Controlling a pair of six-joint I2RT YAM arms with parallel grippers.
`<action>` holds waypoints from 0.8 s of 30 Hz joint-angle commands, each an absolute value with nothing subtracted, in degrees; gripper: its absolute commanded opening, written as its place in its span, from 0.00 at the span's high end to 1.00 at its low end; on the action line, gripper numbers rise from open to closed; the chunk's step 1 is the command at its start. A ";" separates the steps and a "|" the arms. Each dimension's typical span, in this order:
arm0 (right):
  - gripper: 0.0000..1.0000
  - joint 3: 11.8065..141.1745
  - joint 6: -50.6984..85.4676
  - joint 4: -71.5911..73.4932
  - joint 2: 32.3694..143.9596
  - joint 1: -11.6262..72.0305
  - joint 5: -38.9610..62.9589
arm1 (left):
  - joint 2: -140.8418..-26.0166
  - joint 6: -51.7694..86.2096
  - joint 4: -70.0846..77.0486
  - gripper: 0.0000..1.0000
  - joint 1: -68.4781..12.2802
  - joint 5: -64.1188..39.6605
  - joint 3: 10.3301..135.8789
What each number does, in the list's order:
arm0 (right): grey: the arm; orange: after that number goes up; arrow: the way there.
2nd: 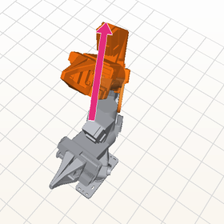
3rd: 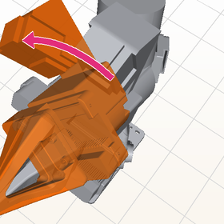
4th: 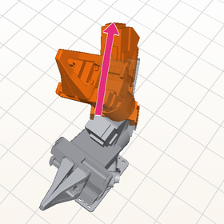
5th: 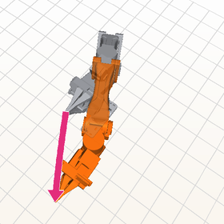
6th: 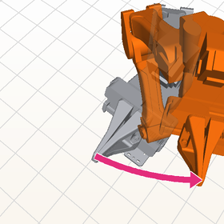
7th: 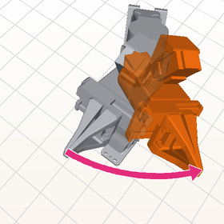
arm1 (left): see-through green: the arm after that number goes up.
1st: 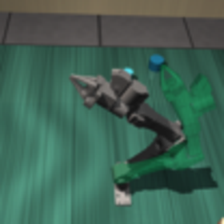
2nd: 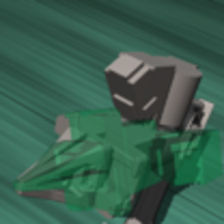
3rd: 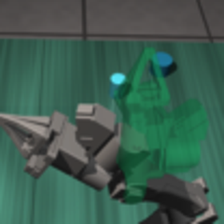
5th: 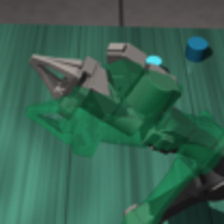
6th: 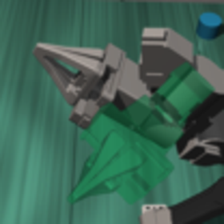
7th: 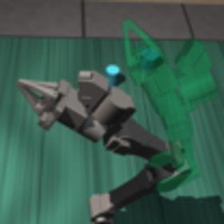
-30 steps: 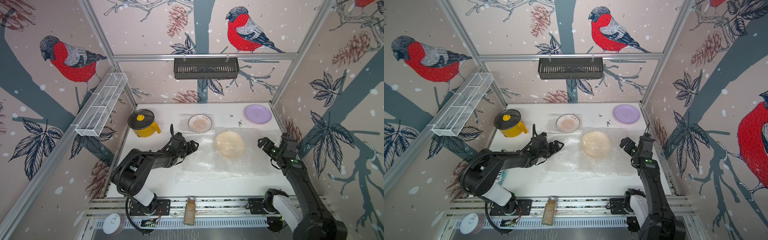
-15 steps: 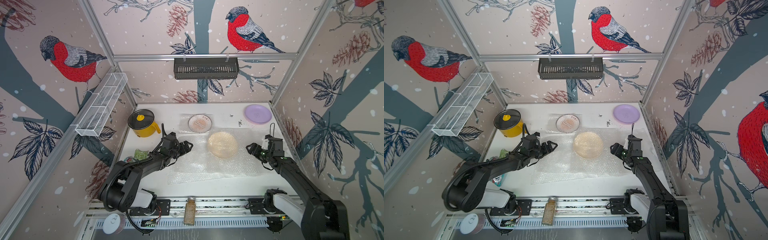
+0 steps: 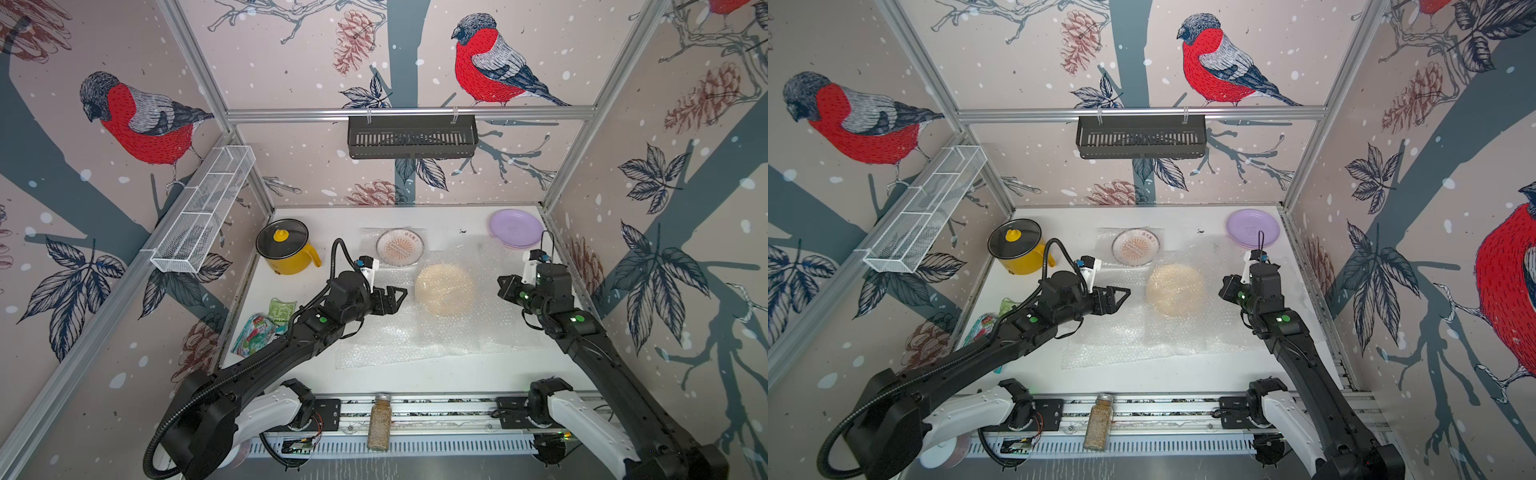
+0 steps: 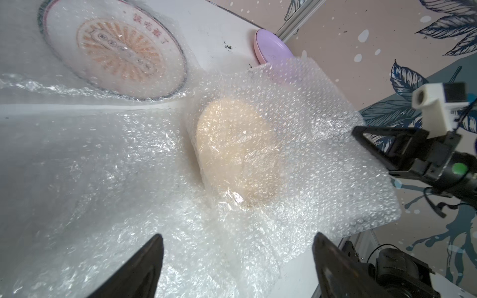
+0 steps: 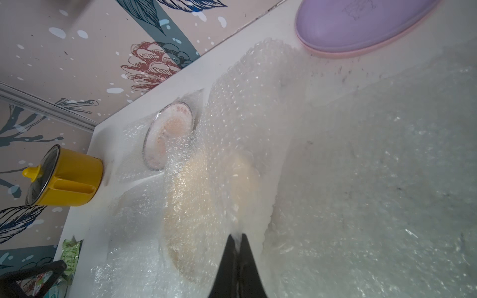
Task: Unpack dinner plates from bubble wrap
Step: Unwrap the bubble wrap.
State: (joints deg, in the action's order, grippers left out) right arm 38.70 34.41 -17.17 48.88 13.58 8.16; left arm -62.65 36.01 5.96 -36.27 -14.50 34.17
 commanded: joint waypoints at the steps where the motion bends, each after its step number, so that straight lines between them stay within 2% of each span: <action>1: 0.96 42.84 36.30 -19.65 50.01 19.29 0.88 | -62.04 35.78 3.02 0.11 -36.39 -10.71 34.28; 6: 0.94 48.56 40.02 -15.21 55.99 31.79 -2.21 | -61.36 37.78 0.28 0.11 -36.36 -7.58 34.80; 13: 0.90 56.43 44.80 -4.94 73.51 46.83 -8.41 | -58.95 40.81 -2.91 0.10 -36.01 0.24 33.47; 17: 0.89 62.44 46.07 -1.45 84.69 51.71 -10.85 | -55.03 42.53 -6.26 0.10 -34.55 3.47 32.40; 20: 0.84 69.52 46.40 -2.23 94.36 54.13 -11.12 | -49.94 44.35 -6.74 0.09 -33.32 7.06 29.83; 24: 0.74 79.60 45.18 -4.50 106.81 55.33 -5.75 | -43.01 45.70 -8.26 0.06 -32.03 10.56 27.02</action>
State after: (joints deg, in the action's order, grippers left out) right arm 75.59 45.19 -4.34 102.76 54.87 -8.71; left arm -45.63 43.68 -6.70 -32.69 6.00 27.99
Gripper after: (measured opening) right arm 0.265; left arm 0.941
